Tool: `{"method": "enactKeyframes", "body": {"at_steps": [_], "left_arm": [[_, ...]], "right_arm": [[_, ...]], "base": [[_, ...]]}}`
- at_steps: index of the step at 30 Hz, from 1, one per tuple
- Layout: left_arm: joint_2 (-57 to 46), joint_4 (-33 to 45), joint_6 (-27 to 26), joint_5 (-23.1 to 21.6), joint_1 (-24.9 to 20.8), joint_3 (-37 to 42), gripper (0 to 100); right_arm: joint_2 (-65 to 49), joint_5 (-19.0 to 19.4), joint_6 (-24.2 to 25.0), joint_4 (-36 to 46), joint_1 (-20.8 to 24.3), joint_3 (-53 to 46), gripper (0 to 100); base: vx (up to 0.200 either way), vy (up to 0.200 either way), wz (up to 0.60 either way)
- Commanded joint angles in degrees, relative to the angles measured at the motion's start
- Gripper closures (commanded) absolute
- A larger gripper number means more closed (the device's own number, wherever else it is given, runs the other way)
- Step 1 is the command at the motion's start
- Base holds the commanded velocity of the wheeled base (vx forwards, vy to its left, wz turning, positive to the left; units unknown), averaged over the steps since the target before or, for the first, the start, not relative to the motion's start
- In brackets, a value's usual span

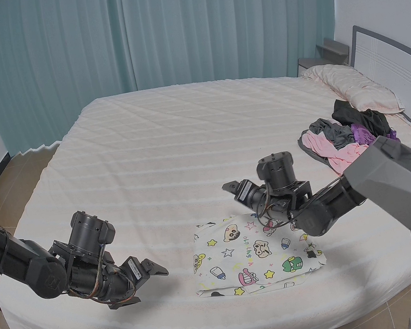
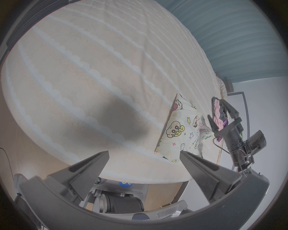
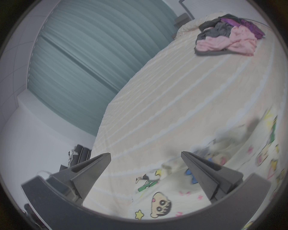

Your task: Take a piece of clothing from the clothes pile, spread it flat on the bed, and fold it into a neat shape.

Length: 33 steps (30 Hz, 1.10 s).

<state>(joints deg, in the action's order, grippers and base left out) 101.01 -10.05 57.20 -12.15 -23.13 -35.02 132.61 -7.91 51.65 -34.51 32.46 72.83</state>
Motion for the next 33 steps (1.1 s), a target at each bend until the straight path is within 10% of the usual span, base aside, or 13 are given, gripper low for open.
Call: {"method": "enactKeyframes", "body": {"at_steps": [1, 33], "left_arm": [[-0.2, -0.1, 0.0, 0.0, 0.0, 0.1, 0], [0.1, -0.1, 0.0, -0.1, 0.0, 0.1, 0]], "right_arm": [[-7.6, -0.1, -0.1, 0.2, -3.3, -5.2, 0], [-0.9, 3.4, 1.9, -6.0, -12.4, -13.3, 0]], "base": [[0.0, 0.0, 0.0], [0.0, 0.0, 0.0]]}}
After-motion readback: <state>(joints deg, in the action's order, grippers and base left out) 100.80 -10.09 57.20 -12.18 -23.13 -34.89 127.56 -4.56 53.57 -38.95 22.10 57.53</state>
